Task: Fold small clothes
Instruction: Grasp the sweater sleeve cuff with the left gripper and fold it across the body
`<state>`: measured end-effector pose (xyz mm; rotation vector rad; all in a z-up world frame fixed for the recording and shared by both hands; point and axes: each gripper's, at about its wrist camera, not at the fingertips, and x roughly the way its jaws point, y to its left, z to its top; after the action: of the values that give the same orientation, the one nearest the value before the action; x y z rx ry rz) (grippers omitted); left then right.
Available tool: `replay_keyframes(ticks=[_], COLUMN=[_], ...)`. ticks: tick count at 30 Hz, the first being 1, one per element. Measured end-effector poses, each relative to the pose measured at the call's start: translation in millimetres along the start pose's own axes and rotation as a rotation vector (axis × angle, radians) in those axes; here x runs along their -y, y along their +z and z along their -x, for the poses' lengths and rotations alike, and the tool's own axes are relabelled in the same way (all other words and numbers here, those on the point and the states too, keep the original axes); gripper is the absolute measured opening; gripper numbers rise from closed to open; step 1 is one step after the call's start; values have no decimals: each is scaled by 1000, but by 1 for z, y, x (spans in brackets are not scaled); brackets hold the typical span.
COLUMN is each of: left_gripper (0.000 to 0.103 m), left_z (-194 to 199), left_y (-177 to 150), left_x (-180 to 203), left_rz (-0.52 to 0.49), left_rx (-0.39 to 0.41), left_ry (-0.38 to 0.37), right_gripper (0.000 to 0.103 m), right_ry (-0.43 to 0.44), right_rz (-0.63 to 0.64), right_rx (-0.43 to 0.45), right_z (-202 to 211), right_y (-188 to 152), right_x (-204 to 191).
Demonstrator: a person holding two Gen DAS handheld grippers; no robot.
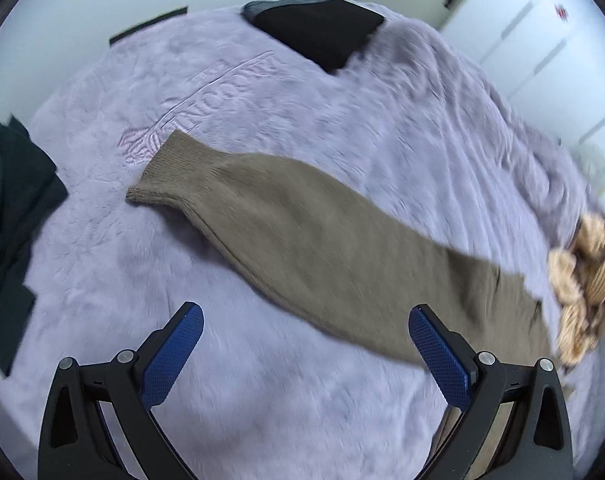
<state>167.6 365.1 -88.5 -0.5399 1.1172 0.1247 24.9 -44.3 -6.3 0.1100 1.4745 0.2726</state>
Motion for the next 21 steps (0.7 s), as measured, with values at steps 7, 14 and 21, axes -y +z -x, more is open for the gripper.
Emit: replay_keyframes(ticks=[7,14,21], left_gripper=[103,103,61], left_z=[-52,-49,-75], left_y=[21,40,48], left_x=[-57,-46,-29], left_rz=[191,156,66], left_rx=[-9,56,0], left_ry=[-183,-271,-104], right_gripper=[103,103,103], right_ry=[-6,-25,-37], right_rz=[25,16,42], right_rx=[-70,-86,-53], right_z=[-37,-49,-46], right_y=[2,11,36], right_x=[-26,-31,-35])
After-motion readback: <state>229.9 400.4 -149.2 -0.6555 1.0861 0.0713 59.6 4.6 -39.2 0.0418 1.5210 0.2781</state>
